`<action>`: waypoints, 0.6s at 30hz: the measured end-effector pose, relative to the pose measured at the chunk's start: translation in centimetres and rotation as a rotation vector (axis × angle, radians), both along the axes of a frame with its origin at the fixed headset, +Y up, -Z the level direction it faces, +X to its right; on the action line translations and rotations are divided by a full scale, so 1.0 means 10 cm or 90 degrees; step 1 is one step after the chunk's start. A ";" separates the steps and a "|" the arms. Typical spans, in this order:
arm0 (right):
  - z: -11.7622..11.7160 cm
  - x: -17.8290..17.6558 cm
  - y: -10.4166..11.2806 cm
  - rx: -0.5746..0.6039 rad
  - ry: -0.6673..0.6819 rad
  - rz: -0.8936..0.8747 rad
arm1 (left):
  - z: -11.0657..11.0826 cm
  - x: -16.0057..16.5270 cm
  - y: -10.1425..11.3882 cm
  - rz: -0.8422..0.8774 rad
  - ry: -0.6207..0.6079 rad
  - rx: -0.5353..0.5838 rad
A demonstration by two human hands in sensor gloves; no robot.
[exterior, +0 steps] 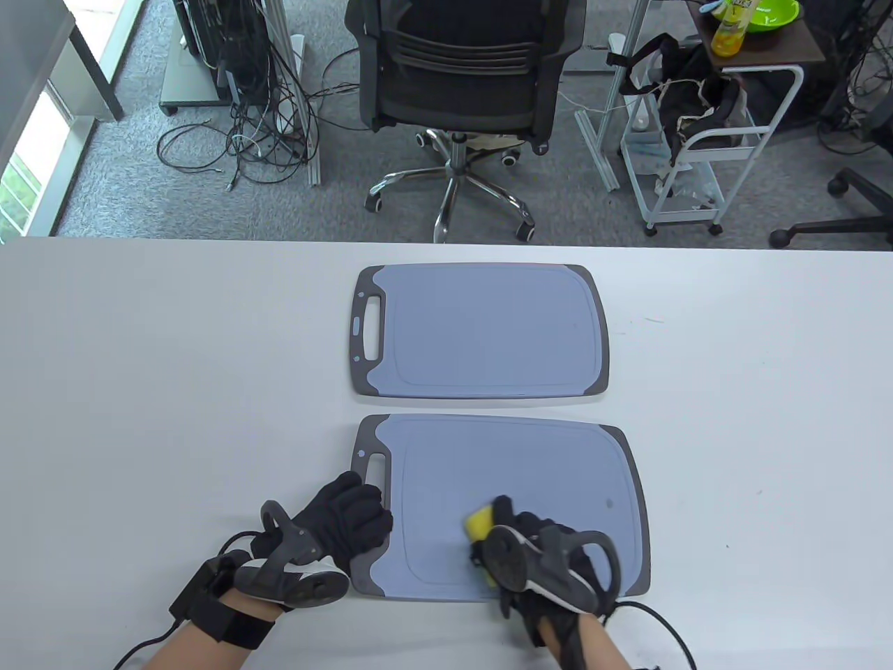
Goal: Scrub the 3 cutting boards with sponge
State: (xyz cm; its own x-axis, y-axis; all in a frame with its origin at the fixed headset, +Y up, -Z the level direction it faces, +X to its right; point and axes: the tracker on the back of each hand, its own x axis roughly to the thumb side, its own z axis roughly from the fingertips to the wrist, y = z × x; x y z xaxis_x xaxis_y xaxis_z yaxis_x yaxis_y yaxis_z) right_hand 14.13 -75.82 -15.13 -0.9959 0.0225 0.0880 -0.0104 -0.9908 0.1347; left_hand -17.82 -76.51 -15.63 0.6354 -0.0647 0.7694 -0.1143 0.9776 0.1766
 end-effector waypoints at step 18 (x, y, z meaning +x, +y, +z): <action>0.31 -1.60 0.24 0.065 0.302 -0.013 | -0.03 0.01 -0.01 -0.014 0.024 -0.009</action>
